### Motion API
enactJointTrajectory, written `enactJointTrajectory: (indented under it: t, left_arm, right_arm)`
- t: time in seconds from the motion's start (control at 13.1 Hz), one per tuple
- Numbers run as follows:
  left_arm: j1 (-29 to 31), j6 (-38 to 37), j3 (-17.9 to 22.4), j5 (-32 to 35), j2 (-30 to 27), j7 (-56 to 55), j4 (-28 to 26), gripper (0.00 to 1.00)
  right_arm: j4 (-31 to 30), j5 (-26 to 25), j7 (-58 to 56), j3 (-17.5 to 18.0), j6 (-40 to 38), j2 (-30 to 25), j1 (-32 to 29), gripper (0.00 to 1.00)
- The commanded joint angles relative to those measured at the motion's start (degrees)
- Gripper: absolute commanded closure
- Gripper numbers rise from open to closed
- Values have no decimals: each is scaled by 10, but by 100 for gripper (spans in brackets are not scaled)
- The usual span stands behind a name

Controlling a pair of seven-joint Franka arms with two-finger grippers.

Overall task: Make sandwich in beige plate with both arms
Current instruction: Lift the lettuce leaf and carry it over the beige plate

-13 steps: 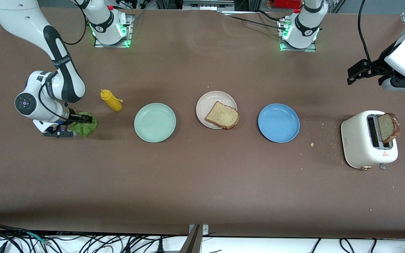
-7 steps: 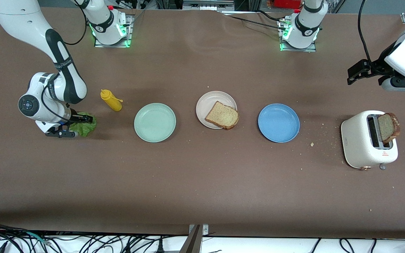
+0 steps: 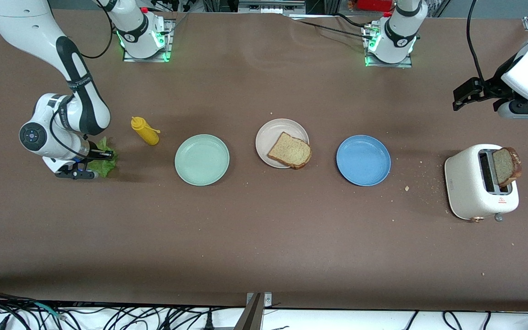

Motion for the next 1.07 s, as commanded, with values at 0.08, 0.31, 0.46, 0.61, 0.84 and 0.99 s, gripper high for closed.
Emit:
enactJointTrajectory:
  t: [0.08, 0.31, 0.46, 0.61, 0.84, 0.99]
  left_arm:
    - [6, -4, -4, -1, -5, 4, -2, 0]
    - [6, -5, -4, -1, -5, 4, -2, 0]
    - [6, -5, -3, -1, -5, 4, -2, 0]
    - [9, -4, -4, -1, -5, 4, -2, 0]
    - [9, -5, -4, -1, -5, 4, -2, 0]
    - [9, -5, -4, -1, -5, 4, -2, 0]
  right_arm:
    - [41, -7, -4, 8, -55, -28, -6, 100]
    - [170, -7, 0, 9, -237, -36, -6, 100]
    - [255, 0, 11, 13, -346, -36, -5, 100]
    - [324, 21, 75, 46, -421, -39, -4, 100]
    - [366, 92, 227, 96, -470, -55, 8, 100]
    - [372, 142, 362, 118, -463, -65, 39, 100]
